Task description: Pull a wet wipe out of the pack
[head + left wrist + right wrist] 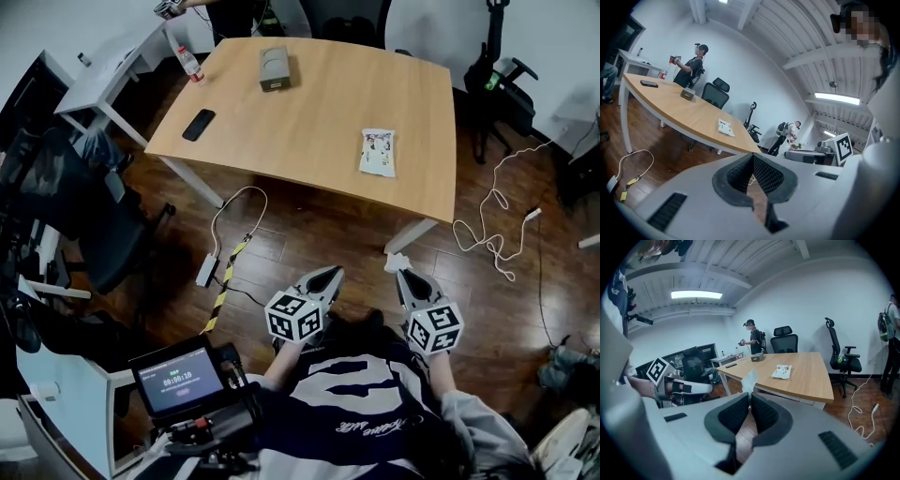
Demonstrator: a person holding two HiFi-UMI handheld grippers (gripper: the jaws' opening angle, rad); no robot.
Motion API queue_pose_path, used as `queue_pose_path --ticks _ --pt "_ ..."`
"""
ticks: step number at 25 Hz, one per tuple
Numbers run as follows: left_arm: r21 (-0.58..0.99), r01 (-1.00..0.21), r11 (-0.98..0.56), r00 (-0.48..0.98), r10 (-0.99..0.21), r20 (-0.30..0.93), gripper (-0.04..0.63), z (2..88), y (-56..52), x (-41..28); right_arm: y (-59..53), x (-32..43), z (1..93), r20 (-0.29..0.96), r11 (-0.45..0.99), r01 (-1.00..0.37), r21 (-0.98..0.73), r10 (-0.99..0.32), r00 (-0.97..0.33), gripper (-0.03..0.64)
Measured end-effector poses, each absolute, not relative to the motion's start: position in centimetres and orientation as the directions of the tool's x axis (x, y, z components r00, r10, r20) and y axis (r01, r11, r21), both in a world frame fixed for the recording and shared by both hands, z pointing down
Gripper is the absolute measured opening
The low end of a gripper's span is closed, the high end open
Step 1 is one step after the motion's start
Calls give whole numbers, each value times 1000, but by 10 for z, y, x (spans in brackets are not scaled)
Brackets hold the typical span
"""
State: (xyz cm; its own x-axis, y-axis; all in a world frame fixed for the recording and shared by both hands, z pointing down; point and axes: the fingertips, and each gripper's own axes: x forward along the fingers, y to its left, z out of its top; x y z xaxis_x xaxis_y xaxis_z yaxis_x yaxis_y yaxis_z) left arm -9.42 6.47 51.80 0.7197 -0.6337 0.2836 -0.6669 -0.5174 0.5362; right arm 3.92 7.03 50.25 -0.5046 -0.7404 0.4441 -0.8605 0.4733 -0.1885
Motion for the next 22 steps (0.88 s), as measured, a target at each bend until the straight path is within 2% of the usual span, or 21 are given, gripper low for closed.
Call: queue_pose_path --ticks 9,22 --pt "525 -680 -513 694 -682 233 3 498 72 -81 80 53 485 406 500 -847 -179 -747 -527 15" --pt "519 -713 -471 662 -697 277 3 497 158 -9 148 119 486 398 553 -812 -187 -713 -577 9"
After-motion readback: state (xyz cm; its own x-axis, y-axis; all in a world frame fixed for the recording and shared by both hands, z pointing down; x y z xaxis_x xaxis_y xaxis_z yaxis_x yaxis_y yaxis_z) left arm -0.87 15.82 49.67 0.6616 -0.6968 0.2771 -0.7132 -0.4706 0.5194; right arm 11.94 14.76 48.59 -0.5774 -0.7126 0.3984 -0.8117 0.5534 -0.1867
